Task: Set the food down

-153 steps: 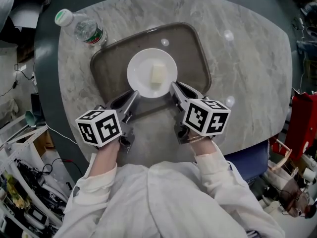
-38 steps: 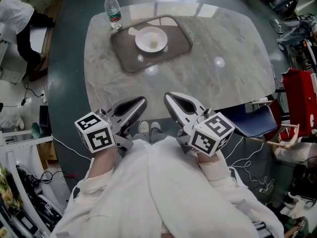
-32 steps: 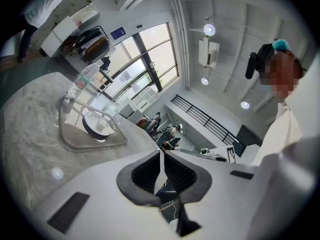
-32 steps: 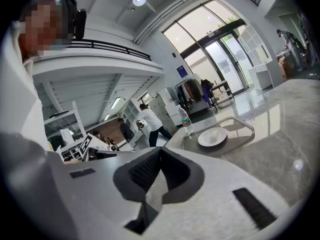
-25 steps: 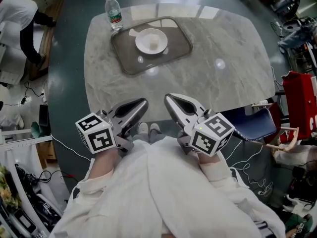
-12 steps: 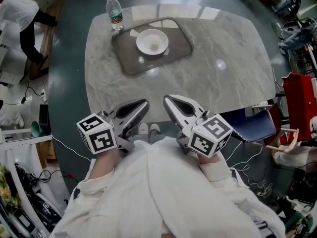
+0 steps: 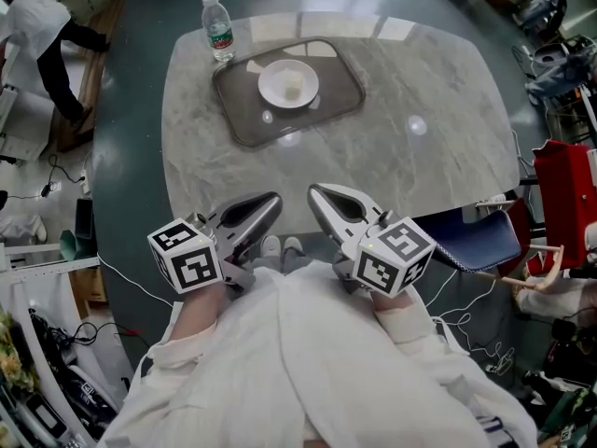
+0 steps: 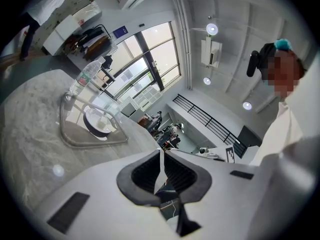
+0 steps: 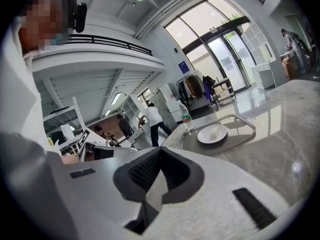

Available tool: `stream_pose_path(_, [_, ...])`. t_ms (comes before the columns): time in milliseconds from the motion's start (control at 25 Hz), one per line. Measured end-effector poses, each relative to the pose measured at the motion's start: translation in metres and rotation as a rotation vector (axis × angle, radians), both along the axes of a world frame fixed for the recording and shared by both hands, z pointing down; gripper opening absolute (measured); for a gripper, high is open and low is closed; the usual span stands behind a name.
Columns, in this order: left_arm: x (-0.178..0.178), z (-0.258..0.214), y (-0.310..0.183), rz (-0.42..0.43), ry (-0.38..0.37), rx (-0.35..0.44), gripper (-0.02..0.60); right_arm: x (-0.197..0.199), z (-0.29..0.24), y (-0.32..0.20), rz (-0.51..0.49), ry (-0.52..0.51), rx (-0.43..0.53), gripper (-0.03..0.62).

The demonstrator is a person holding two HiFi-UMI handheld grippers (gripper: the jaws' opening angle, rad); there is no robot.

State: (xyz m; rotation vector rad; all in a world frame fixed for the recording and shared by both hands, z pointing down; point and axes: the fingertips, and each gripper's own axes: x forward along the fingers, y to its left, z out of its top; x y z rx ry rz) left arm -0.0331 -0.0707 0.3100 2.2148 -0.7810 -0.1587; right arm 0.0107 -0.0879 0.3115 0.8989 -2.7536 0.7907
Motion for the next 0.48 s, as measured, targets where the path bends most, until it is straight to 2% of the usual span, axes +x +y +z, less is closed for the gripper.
stream_pose_path(120, [-0.0001, 0.0026, -0.0006, -0.002, 0.013, -0.002, 0.035, -0.0007, 0.0001, 0.0002, -0.004, 0.001, 0.002, 0.002])
stream_pose_path(320, [0.0041, 0.0, 0.0002, 0.016, -0.024, 0.006, 0.035, 0.0009, -0.0009, -0.001, 0.002, -0.001, 0.008, 0.002])
stream_pose_path(480, [0.008, 0.0, -0.0005, 0.024, -0.025, 0.01, 0.035, 0.0026, -0.001, -0.0011, 0.0, 0.0, 0.01, 0.002])
